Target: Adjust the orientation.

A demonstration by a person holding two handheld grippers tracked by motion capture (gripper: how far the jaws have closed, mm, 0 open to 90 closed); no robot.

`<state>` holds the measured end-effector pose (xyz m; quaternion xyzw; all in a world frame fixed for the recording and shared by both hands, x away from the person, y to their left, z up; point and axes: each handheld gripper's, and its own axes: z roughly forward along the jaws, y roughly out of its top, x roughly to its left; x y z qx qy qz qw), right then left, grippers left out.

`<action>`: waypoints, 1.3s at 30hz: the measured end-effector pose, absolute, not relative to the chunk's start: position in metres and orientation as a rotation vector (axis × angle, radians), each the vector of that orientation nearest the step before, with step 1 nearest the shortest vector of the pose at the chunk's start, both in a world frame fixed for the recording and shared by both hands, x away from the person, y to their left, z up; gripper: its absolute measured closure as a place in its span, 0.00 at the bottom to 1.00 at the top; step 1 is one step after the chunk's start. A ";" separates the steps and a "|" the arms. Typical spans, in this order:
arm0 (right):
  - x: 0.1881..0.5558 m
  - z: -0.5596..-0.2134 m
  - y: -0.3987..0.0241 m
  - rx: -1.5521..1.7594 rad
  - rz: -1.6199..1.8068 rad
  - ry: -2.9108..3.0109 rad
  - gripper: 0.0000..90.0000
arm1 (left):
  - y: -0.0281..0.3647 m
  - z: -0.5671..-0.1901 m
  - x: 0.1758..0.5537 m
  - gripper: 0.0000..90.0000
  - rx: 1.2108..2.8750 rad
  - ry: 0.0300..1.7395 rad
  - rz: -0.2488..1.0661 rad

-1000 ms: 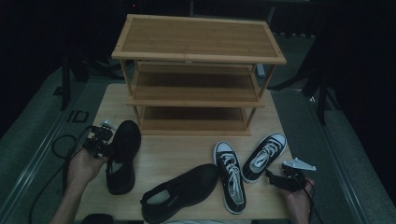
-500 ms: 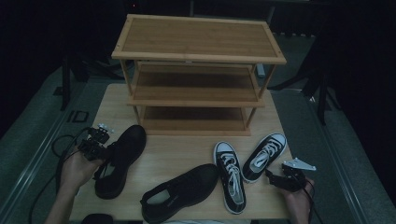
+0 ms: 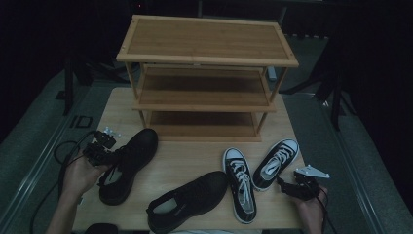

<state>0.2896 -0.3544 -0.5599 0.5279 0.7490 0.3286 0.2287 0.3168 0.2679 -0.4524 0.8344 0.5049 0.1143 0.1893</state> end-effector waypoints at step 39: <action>0.290 -0.560 -0.354 1.454 0.905 2.062 0.25 | 0.206 -0.445 0.364 0.96 2.339 1.317 0.324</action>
